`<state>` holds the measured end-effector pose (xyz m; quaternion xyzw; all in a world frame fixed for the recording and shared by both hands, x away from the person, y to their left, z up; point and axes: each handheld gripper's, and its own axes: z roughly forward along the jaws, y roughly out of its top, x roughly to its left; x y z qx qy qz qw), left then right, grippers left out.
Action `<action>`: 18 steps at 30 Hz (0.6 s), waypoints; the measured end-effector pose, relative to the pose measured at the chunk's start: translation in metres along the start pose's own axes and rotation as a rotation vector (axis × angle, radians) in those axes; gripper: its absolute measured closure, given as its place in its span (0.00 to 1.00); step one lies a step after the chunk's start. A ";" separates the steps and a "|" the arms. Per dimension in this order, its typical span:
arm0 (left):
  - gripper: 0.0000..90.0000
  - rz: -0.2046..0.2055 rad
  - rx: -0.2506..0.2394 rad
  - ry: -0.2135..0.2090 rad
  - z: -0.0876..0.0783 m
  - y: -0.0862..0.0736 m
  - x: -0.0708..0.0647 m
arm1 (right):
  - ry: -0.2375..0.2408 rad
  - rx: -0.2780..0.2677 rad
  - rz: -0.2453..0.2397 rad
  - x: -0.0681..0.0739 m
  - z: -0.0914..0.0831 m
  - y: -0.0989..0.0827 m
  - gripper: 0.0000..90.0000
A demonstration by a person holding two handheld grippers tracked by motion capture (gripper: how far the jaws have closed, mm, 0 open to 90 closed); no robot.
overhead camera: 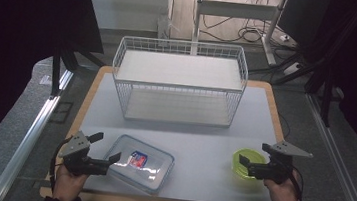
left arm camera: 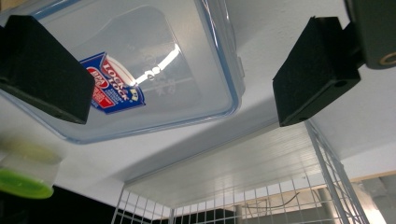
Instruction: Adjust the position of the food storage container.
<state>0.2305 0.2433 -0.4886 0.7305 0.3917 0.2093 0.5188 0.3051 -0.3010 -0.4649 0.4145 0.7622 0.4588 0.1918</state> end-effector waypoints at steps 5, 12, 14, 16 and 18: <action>0.07 -0.011 0.003 -0.023 0.000 -0.002 0.002 | 0.010 0.032 -0.022 0.003 0.001 0.000 0.00; 0.07 -0.008 0.029 -0.027 0.001 -0.001 0.001 | 0.000 0.053 -0.038 0.005 0.005 0.000 0.00; 0.06 -0.014 0.036 -0.028 0.002 -0.001 0.000 | 0.006 0.069 -0.044 0.006 0.007 -0.002 0.00; 0.06 -0.014 0.039 -0.029 0.002 -0.001 0.000 | 0.012 0.075 -0.046 0.006 0.007 -0.002 0.00; 0.04 -0.026 0.033 -0.039 0.000 0.001 0.001 | 0.037 0.080 -0.040 0.008 0.007 -0.001 0.00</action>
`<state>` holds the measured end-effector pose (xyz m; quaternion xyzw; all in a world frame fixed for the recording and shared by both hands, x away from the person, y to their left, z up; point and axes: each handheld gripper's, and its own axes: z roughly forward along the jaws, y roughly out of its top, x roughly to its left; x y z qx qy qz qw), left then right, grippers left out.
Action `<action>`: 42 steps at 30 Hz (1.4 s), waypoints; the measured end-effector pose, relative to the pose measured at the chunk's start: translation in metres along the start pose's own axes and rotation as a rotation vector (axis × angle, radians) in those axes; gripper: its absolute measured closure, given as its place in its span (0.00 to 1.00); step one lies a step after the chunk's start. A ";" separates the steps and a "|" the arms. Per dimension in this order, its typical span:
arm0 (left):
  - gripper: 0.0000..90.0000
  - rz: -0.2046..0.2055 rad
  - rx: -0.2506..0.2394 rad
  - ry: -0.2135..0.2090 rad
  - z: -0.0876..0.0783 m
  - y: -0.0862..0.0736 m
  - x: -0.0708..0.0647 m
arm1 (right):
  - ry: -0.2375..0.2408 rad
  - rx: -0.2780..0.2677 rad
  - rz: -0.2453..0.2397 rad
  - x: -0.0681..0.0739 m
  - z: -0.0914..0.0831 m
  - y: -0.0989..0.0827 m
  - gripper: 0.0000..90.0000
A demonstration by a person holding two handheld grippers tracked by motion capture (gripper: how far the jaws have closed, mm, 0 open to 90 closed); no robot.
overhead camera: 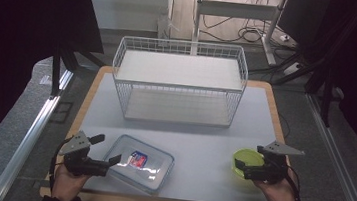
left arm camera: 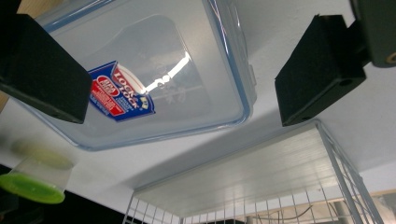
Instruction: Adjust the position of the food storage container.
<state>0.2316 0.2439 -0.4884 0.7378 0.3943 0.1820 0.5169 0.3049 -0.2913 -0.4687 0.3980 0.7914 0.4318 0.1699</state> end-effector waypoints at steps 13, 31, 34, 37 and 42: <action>0.41 0.003 -0.032 0.006 -0.019 0.002 0.008 | 0.021 -0.023 -0.039 0.013 -0.007 0.008 0.26; 0.91 -0.044 0.049 0.048 -0.030 -0.015 0.039 | 0.144 0.017 -0.089 0.041 -0.004 0.013 0.84; 0.92 -0.048 0.071 0.040 -0.026 -0.018 0.040 | 0.141 0.060 -0.134 0.047 0.000 0.012 0.96; 0.91 -0.041 0.077 0.027 -0.025 -0.018 0.039 | 0.142 0.086 -0.137 0.046 0.001 0.011 1.00; 0.90 -0.037 0.085 0.025 -0.023 -0.019 0.038 | 0.147 0.130 -0.122 0.042 0.007 0.006 1.00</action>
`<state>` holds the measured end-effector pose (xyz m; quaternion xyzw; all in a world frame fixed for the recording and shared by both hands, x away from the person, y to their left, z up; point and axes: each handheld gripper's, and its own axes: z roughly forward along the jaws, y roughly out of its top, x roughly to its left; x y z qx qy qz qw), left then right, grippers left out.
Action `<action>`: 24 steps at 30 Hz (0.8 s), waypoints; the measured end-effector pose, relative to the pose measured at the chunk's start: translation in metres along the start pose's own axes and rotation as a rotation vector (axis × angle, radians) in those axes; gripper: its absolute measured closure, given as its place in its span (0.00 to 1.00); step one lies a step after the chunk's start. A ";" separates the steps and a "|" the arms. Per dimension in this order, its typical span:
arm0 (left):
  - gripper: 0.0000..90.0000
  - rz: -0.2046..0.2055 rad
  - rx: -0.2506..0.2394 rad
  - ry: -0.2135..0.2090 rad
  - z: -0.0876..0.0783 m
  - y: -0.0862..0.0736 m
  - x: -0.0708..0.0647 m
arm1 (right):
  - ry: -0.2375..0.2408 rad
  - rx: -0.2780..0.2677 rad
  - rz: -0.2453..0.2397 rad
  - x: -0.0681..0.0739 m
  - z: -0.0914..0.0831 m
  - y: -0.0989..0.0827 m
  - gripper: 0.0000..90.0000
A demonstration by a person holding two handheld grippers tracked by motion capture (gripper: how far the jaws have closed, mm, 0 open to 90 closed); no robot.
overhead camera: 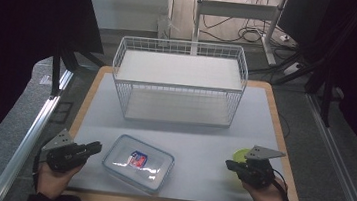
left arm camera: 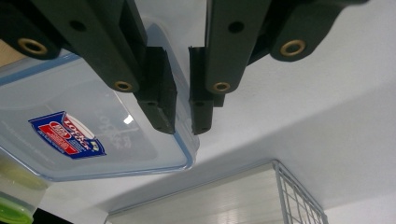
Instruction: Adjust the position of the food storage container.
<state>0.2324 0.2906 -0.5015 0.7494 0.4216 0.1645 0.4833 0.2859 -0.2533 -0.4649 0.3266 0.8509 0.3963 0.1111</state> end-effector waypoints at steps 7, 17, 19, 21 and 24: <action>0.89 0.009 0.016 0.023 0.002 -0.002 0.001 | -0.008 0.037 0.024 -0.005 0.003 -0.004 1.00; 0.89 0.004 0.029 0.025 0.004 -0.003 0.002 | -0.114 0.042 0.046 -0.020 -0.009 -0.007 1.00; 0.89 0.004 0.031 0.024 0.004 -0.003 0.001 | -0.103 0.031 0.074 -0.025 -0.010 -0.011 1.00; 0.89 0.005 0.034 0.025 0.004 -0.003 0.001 | -0.125 0.024 0.074 -0.026 -0.012 -0.010 1.00; 0.89 0.005 0.033 0.025 0.004 -0.003 0.001 | -0.109 -0.002 0.065 -0.021 -0.014 -0.007 1.00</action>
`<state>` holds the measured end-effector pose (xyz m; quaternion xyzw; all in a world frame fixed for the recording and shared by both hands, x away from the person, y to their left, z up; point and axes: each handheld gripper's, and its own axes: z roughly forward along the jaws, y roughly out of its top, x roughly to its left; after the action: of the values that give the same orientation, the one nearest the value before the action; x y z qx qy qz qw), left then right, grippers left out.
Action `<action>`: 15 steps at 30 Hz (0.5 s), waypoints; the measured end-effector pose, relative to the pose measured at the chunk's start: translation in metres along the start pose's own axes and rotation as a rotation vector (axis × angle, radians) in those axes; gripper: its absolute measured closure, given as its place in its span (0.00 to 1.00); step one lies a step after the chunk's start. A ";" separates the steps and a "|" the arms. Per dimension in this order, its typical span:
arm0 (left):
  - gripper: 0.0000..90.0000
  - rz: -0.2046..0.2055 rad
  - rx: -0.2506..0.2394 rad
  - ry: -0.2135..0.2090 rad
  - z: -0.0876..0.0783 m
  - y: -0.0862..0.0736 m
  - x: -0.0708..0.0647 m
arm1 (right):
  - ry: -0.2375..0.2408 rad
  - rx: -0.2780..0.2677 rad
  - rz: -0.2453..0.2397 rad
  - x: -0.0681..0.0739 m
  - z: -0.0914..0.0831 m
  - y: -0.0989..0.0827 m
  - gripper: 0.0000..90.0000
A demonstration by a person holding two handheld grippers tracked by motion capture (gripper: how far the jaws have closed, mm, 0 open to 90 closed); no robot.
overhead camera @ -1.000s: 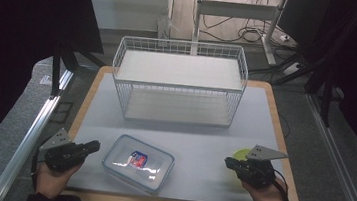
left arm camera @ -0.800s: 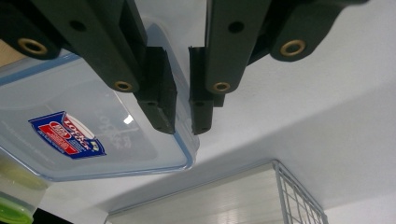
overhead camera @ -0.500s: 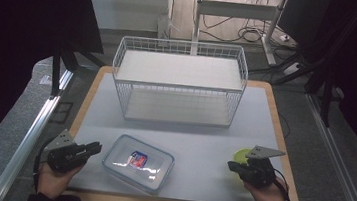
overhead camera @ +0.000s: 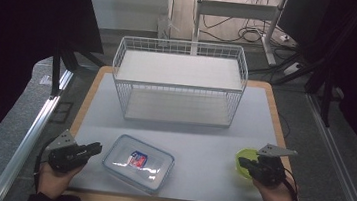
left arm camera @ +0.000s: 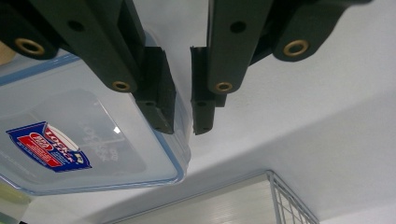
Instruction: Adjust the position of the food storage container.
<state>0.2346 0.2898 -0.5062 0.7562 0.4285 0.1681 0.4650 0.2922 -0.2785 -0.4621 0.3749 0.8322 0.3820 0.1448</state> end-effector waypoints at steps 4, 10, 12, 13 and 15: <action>0.89 0.003 0.005 -0.002 0.001 0.000 -0.001 | 0.053 -0.002 -0.054 0.019 0.007 0.006 1.00; 0.89 0.005 0.017 -0.006 0.003 0.000 -0.001 | 0.047 0.062 -0.042 0.015 0.019 0.001 1.00; 0.89 0.006 0.022 -0.006 0.003 0.000 -0.001 | 0.029 0.063 -0.043 0.013 0.018 0.001 1.00; 0.89 0.005 0.027 -0.008 0.004 -0.001 -0.001 | 0.004 0.065 -0.035 0.009 0.016 0.000 1.00; 0.89 0.006 0.032 -0.008 0.005 -0.001 -0.001 | -0.002 0.059 -0.021 0.003 0.014 -0.001 1.00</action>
<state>0.2368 0.2865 -0.5093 0.7655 0.4272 0.1594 0.4540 0.2969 -0.2692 -0.4725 0.3706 0.8469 0.3553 0.1385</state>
